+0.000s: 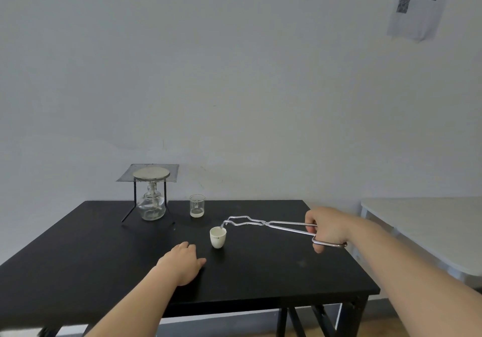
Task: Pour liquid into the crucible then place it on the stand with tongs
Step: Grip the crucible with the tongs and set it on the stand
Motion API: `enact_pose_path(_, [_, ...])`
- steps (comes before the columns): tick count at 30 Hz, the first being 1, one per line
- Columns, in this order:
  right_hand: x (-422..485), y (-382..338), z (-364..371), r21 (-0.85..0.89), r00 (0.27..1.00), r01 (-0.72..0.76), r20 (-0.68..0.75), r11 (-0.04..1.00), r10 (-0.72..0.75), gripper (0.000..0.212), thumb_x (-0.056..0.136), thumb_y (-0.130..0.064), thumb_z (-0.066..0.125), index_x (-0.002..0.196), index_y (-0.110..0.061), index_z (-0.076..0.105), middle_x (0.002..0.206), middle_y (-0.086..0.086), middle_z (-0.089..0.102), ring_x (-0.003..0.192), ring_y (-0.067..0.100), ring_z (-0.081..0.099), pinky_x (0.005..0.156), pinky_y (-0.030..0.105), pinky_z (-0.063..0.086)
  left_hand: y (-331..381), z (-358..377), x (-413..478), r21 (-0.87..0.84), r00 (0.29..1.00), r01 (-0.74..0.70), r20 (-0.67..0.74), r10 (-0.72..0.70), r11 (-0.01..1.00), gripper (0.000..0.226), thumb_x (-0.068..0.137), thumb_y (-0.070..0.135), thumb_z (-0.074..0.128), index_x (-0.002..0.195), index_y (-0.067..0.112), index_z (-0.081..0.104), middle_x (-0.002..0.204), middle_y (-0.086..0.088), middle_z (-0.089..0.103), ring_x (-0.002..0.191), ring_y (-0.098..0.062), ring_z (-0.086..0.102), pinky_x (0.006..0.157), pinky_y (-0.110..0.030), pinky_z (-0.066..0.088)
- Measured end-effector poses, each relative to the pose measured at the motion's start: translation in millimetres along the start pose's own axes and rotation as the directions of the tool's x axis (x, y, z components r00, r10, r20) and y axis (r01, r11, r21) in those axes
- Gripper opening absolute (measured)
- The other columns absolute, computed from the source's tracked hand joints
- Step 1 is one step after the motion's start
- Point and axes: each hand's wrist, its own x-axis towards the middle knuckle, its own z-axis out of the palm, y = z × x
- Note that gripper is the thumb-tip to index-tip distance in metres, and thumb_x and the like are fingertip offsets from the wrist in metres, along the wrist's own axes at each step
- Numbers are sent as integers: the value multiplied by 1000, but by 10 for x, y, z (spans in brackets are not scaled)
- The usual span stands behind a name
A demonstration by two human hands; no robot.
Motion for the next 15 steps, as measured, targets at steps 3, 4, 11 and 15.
enact_pose_path(3, [15, -12, 6, -9, 1000, 7, -2, 1000, -7, 29, 66, -11, 77, 77, -23, 53, 79, 0, 55, 70, 18, 56, 55, 27, 47, -3, -2, 3, 9, 1000, -3, -5, 3, 1000, 58, 97, 48, 37, 142, 12, 37, 149, -8, 37, 137, -27, 37, 112, -40, 34])
enact_pose_path(4, [23, -22, 7, -8, 1000, 8, 1, 1000, -8, 29, 66, -11, 77, 76, -22, 53, 79, 0, 55, 68, 18, 55, 55, 27, 47, -5, -3, 5, 9, 1000, -5, -8, 5, 1000, 57, 97, 48, 37, 141, 12, 38, 148, -8, 37, 136, -27, 38, 111, -40, 35])
enact_pose_path(11, [52, -74, -12, -38, 999, 11, 39, 999, -10, 22, 66, -8, 76, 81, -16, 62, 83, 4, 61, 69, 19, 56, 52, 23, 44, -32, 31, 7, 34, 998, -22, -53, 23, 999, 57, 98, 49, 35, 141, 11, 38, 150, -9, 34, 141, -26, 30, 114, -41, 32])
enact_pose_path(15, [79, -79, -13, -40, 999, 13, 42, 999, -12, 23, 65, -8, 77, 83, -16, 65, 85, 5, 64, 72, 20, 59, 56, 25, 48, -37, 29, 5, 21, 998, -30, -53, 31, 999, 59, 98, 49, 35, 143, 12, 34, 152, -8, 32, 143, -24, 27, 115, -40, 31])
